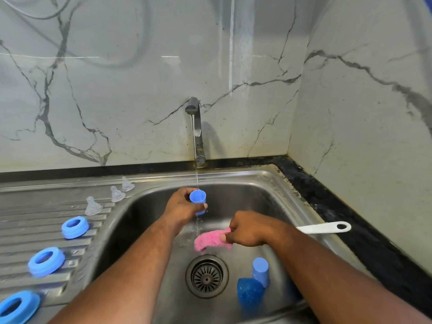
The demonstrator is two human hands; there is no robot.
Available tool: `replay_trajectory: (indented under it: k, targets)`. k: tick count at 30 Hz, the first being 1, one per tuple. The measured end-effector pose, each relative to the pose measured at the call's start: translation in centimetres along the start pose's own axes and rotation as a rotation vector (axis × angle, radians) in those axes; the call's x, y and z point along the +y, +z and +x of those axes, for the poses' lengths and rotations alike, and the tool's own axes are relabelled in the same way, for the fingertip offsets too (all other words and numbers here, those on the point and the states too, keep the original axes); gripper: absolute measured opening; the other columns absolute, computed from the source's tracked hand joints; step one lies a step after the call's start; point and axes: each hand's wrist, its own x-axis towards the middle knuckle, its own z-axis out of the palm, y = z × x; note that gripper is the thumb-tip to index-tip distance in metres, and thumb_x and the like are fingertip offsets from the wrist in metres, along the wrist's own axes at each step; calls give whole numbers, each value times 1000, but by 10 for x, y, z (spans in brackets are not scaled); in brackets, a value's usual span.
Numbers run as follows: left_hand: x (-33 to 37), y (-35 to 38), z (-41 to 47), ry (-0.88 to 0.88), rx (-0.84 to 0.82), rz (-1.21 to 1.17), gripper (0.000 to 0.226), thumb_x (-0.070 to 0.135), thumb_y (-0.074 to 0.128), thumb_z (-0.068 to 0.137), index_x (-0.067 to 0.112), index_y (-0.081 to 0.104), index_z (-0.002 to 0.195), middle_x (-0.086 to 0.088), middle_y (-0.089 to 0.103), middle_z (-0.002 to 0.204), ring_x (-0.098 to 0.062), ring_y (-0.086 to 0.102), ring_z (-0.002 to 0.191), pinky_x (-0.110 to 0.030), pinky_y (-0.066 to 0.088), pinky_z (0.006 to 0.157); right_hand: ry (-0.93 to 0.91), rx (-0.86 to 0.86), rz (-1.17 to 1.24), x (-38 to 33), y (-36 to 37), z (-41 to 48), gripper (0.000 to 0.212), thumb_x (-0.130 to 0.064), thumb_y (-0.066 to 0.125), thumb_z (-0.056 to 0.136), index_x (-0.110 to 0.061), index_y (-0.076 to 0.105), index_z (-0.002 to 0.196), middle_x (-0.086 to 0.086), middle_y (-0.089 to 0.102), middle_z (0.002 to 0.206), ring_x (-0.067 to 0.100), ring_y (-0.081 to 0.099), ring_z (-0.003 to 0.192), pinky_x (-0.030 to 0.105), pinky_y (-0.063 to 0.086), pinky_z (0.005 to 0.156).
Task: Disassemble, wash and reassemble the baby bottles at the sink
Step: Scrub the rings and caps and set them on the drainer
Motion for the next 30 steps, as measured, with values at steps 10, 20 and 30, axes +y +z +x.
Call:
replay_trajectory:
  k: [10, 20, 30]
  targets:
    - [1, 2, -2, 60, -31, 14, 37, 7, 73, 86, 32, 66, 113, -1, 69, 109, -20, 66, 95, -30, 54, 77, 0, 2, -20, 1, 1, 1, 34, -41, 64, 94, -12, 67, 78, 7, 56, 74, 23, 51, 72, 30, 38, 63]
    - [14, -3, -9, -635, -294, -116, 34, 37, 57, 97, 4, 61, 107, -9, 70, 79, -11, 48, 45, -18, 31, 48, 15, -19, -14, -2, -1, -3, 39, -40, 64, 96, -3, 74, 95, 9, 57, 76, 17, 45, 56, 26, 35, 50]
    - [-1, -10, -1, -90, 109, 408, 49, 29, 82, 85, 14, 58, 126, -6, 57, 117, -11, 56, 82, -18, 41, 57, 26, 39, -48, -5, -3, -3, 38, -46, 64, 94, -10, 76, 93, 7, 64, 82, 23, 60, 77, 32, 45, 67]
